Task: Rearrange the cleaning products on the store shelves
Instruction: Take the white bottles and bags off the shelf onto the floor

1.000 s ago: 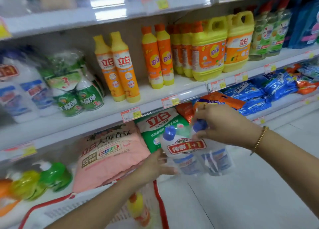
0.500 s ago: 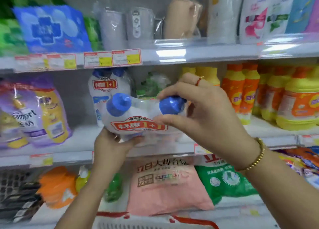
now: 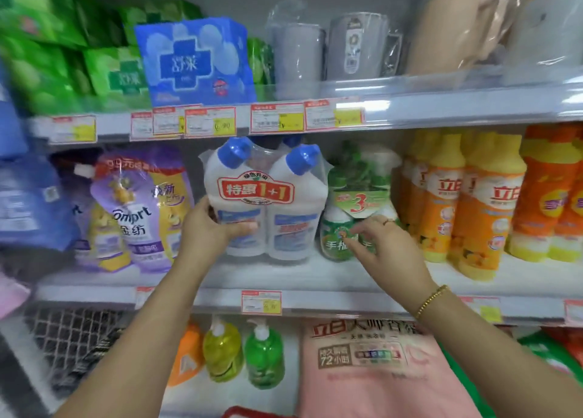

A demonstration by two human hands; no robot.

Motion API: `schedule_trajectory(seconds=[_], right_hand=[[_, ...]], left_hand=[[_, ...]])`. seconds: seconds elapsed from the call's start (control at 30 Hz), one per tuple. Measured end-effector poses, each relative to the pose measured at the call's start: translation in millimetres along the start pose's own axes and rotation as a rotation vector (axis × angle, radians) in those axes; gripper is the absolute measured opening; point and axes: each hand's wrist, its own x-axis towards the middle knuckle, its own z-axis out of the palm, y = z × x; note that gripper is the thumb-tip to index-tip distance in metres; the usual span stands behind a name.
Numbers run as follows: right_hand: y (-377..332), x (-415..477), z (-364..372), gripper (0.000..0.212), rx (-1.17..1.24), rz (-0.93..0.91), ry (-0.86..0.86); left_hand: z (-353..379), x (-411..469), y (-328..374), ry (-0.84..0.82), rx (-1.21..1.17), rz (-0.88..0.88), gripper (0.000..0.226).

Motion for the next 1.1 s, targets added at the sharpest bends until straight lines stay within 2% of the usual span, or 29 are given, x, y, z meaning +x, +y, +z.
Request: schedule_trajectory(seconds=[0.13,0.2,0.4,0.53,0.7,1.1], right_hand=[[32.6,-3.3,28.6,0.026,-0.109,0.086,-0.304],[41.7,-5.0,38.6,0.030,-0.206,0.034,-0.343],[56.3,-11.6,63.8,0.042,-0.398,-0.125,-0.034],[61.2,-13.1,67.9,0.040,-0.418,-0.163,0.037],[60.5,-13.7,69.7,0.042,-0.424,-0.159,0.086],[64.6,-12.9,74.5,0.044,-0.396,-0.138,0.097]], left_hand=[[0.8,20.2,-16.7,-0.057,0.003,-0.153,0.056],[4.9,27.3,-21.5,-0.061,-0.008,-0.199,0.055],[17.6,44.8,-36.3,-0.043,-0.025,-0.316,0.048],[22.8,55.9,-38.2,-0.074,-0.025,-0.344,0.045],[29.9,61.4,-37.4,-0.114,-0.029,-0.343,0.044],[51.6,65.3,-39.0,-0.033,0.049,-0.314,0.045]])
